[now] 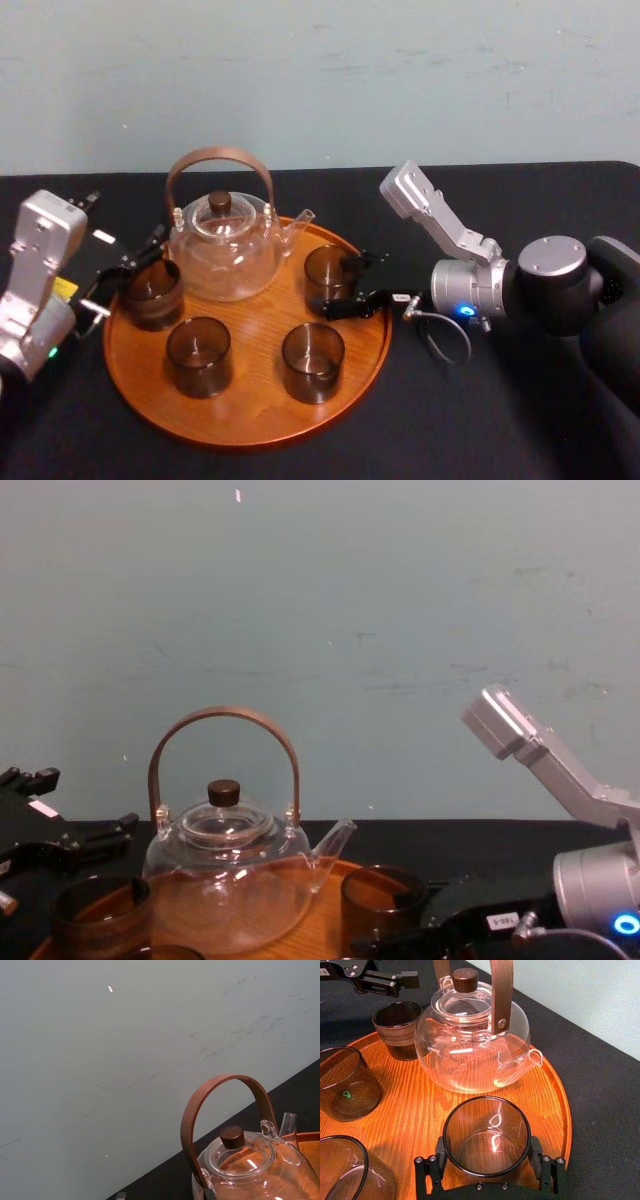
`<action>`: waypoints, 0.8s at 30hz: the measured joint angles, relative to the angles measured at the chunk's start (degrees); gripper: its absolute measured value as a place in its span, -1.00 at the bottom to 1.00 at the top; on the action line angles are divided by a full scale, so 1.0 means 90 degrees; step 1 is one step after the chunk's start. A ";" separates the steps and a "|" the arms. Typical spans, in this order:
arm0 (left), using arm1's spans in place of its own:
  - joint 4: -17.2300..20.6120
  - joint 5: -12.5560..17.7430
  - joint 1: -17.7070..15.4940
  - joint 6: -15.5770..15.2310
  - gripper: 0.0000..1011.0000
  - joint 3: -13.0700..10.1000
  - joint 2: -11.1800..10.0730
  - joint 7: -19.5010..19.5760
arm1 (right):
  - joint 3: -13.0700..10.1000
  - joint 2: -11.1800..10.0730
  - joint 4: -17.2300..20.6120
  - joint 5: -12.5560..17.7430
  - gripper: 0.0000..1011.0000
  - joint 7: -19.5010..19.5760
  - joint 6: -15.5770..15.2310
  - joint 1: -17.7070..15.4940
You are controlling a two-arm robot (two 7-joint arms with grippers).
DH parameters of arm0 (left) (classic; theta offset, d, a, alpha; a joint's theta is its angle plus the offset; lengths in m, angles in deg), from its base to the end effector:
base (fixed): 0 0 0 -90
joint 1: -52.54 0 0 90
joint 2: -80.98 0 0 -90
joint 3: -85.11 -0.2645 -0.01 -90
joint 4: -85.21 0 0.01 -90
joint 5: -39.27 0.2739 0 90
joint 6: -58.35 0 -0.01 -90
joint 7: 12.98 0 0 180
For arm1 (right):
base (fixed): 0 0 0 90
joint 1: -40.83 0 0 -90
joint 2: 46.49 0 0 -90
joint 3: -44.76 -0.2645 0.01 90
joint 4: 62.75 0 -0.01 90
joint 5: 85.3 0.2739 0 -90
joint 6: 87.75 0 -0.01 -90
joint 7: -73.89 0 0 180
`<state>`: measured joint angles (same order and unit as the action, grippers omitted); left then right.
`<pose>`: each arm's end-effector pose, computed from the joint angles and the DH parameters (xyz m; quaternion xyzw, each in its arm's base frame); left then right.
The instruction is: Pick up the glass from the table and place it on the tray.
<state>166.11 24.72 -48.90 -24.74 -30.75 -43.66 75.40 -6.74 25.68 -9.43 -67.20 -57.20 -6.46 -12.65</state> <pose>0.3210 0.0774 -0.2750 0.1414 -0.1325 0.5800 0.7913 0.4222 0.0014 -0.2672 -0.2207 0.0673 -0.2603 0.9375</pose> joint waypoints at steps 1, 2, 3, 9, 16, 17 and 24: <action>0.0000 0.0000 0.0000 0.0000 0.98 0.0000 0.0000 0.0000 | 0.0000 0.0000 0.0000 0.0002 0.98 0.0000 0.0000 0.0000; 0.0000 0.0000 0.0000 0.0000 0.98 0.0000 0.0000 0.0000 | 0.0000 0.0000 0.0000 0.0003 0.98 -0.0001 0.0000 0.0000; 0.0000 0.0000 0.0000 0.0000 0.98 0.0000 0.0000 0.0000 | 0.0000 0.0000 0.0001 0.0004 0.98 -0.0001 0.0000 0.0001; 0.0000 0.0000 0.0000 0.0000 0.98 0.0000 0.0000 0.0000 | 0.0000 0.0000 0.0004 0.0008 0.98 -0.0004 0.0002 0.0003; 0.0000 0.0000 0.0000 0.0000 0.98 0.0000 0.0000 0.0000 | -0.0012 -0.0013 0.0030 0.0027 0.98 -0.0043 0.0005 0.0001; 0.0000 0.0000 0.0000 0.0000 0.98 0.0000 0.0000 0.0000 | -0.0035 -0.0039 0.0074 0.0057 0.98 -0.0093 0.0006 -0.0009; 0.0000 0.0000 0.0000 0.0000 0.98 0.0000 0.0000 0.0000 | -0.0123 -0.0284 0.0461 0.0204 0.98 -0.0257 0.0000 -0.0171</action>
<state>166.10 24.72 -48.90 -24.75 -30.75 -43.66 75.40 -7.85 23.12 -5.28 -65.37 -59.52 -6.46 -14.19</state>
